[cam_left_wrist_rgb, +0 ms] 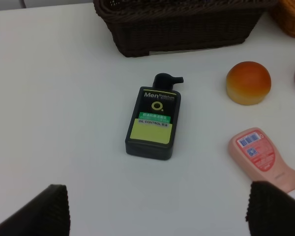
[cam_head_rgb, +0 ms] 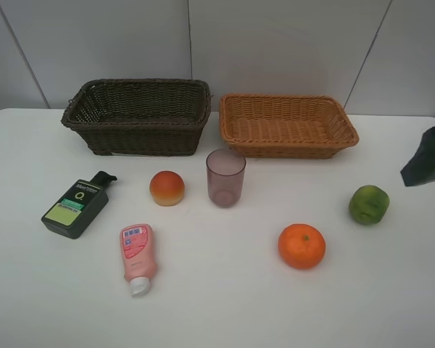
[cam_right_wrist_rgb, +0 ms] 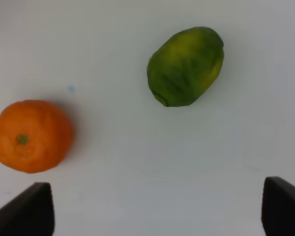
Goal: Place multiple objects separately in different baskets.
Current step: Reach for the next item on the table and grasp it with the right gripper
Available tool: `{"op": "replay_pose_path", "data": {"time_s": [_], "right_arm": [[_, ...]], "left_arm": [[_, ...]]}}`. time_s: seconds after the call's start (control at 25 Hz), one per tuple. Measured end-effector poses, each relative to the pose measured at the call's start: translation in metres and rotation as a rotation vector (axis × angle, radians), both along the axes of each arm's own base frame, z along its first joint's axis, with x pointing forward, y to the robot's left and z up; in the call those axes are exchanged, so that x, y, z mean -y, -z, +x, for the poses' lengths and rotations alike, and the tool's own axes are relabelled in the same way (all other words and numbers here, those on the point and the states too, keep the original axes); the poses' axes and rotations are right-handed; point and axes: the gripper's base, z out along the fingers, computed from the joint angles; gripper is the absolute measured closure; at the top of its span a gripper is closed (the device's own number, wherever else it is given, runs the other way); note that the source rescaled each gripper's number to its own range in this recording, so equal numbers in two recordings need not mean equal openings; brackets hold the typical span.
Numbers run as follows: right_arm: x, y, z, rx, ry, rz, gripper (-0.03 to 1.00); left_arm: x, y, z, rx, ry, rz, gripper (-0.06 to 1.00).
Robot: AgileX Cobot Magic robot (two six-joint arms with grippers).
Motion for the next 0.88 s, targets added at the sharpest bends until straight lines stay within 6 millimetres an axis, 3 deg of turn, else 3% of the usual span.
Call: {"op": "replay_pose_path", "data": {"time_s": [0.4,0.68,0.88], "right_arm": [[-0.005,0.05,0.075,-0.176,0.221,-0.001,0.06],[-0.001,0.091,0.102,-0.192,0.334,0.023,0.05],[0.009,0.105,0.11,-0.192,0.381,0.019,0.05]], "left_arm": [[0.0,0.0,0.0,0.0,0.0,0.0,0.01],[0.0,0.0,0.0,0.0,0.0,0.0,0.01],[0.0,0.0,0.0,0.0,0.0,0.0,0.01]]}}
